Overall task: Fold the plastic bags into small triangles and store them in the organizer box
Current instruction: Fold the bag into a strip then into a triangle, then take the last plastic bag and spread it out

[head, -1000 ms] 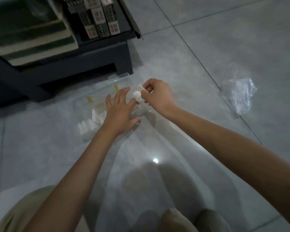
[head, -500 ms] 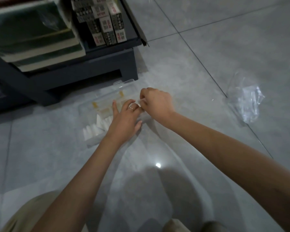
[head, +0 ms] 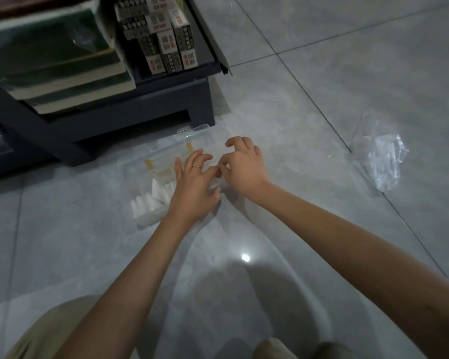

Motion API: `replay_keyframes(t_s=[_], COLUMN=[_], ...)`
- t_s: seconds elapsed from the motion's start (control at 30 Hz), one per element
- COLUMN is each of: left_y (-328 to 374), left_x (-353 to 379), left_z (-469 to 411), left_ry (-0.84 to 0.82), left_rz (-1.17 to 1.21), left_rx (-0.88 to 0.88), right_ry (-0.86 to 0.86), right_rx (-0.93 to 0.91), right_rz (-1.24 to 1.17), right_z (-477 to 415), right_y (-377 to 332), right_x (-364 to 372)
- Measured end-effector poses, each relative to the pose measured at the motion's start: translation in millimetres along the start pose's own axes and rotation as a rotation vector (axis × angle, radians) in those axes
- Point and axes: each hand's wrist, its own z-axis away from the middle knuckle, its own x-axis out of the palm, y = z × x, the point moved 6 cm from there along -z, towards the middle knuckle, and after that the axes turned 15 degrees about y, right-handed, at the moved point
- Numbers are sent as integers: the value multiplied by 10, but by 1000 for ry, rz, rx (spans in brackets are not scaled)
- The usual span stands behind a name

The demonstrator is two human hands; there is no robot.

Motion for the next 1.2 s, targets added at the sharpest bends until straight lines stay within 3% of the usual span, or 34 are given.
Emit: replay_keyframes(t_s=[0.1,0.17,0.23,0.3,0.37,0.47,0.53,0.63,0.73,0.8,1.0,1.2], left_y=[-16,1,14,19,27,52,66,148,337,493,924,1175], left_x=[-28,-23,3,39,60,52,22,-93,-246,-303,-287,-320], left_z=[-7,3,16,17,22,16,7,31,149,277,693,721], left_ry=[16,-19,-53,-74,-96,-111,-77,48,155,162,-33,-36], left_rz=[78,71,21,-49,-107,-125,-94,-9,80,184,525,942], left_rx=[-28,5,50,80,102,117,126,135,162,170,102,-187], right_ry=[-164,-186,-4,230,365,432,361,121,117,134,142,172], right_rx=[10,8,25,95,254,572,684,768,641,535,470,476], right_rz=[-48,-146,-293,-288,-134,92,128,89,-20,-270,-902,-1006], right_z=[143,281,425,579,730,972,1103,1289,1353,1370,1623,1730], right_y=[20,2,62,349,837,1638,2041,2351,2115,1703,624,447], right_x=[68,65,-99,-322,-518,-750,-788,-646,-574,-571,-837,-1112])
